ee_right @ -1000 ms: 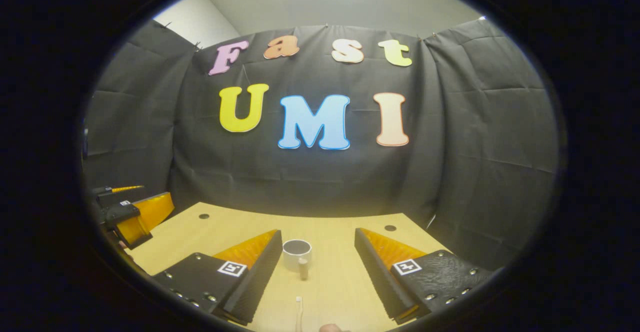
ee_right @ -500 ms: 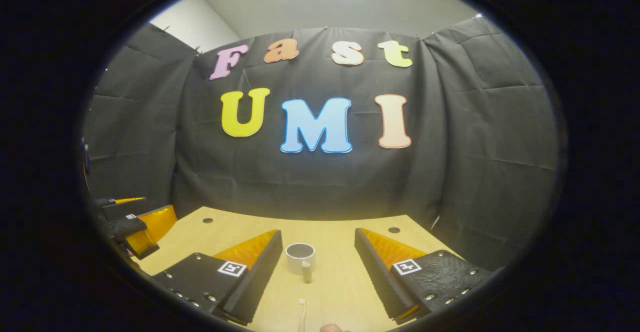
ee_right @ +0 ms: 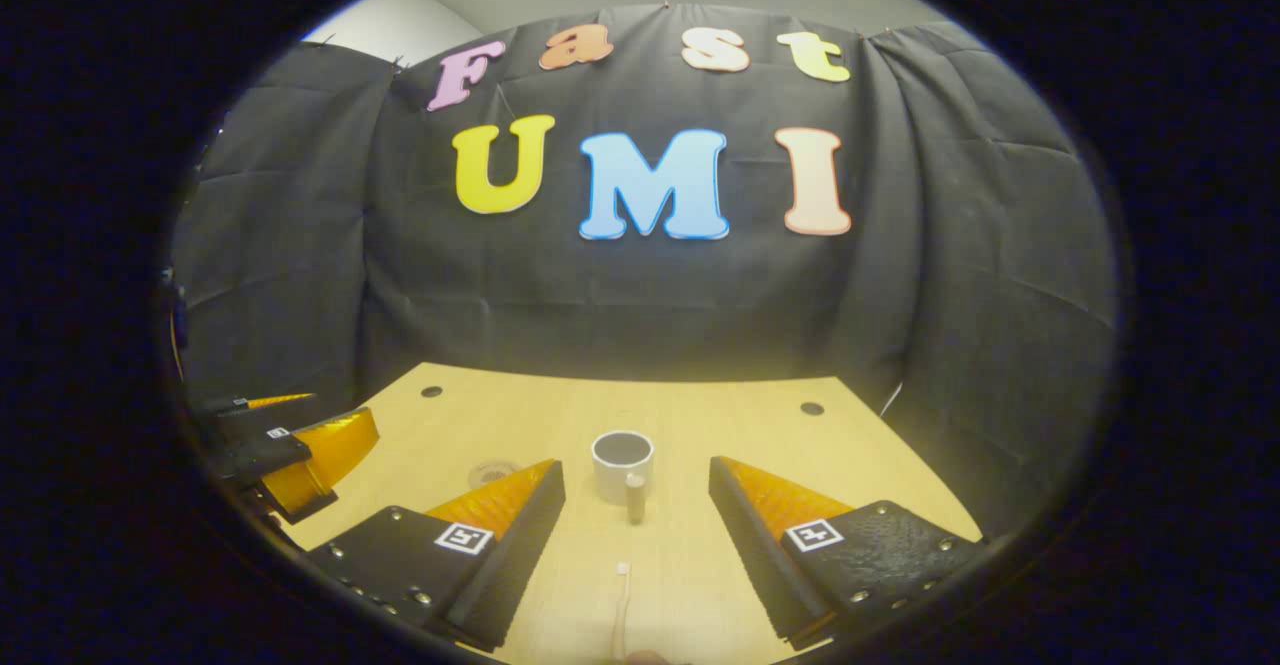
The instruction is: Put the toothbrush and toothpaste on the desktop into the cup, then pick up the cup and place it on the coaster on the desktop.
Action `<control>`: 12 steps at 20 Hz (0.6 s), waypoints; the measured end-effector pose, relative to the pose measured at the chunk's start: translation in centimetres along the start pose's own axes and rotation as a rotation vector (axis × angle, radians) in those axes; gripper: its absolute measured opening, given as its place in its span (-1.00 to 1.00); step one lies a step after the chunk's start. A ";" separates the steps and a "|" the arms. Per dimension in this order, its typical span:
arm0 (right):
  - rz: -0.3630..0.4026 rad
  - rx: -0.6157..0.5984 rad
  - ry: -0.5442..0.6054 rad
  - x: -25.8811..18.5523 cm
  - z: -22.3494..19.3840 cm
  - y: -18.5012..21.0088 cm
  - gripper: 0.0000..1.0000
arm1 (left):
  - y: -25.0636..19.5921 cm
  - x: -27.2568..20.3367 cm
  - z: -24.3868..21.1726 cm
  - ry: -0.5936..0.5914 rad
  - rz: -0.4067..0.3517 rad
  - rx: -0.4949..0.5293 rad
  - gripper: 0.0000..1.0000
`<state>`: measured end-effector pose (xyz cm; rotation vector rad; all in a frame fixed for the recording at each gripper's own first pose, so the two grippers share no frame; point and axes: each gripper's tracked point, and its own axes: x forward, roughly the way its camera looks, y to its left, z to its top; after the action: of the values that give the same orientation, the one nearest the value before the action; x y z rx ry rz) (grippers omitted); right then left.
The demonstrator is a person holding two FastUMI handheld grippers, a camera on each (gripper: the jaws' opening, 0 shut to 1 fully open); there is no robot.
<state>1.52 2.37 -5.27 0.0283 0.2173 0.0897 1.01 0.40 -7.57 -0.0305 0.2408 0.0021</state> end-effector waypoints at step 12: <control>0.028 0.053 0.411 4.1 -9.8 0.4 0.82 | 1.7 5.1 -11.4 0.458 0.031 -0.058 0.89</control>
<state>3.33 3.33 -15.67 0.0656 0.6297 0.1176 3.19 1.75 -19.89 -0.0852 0.6996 0.0337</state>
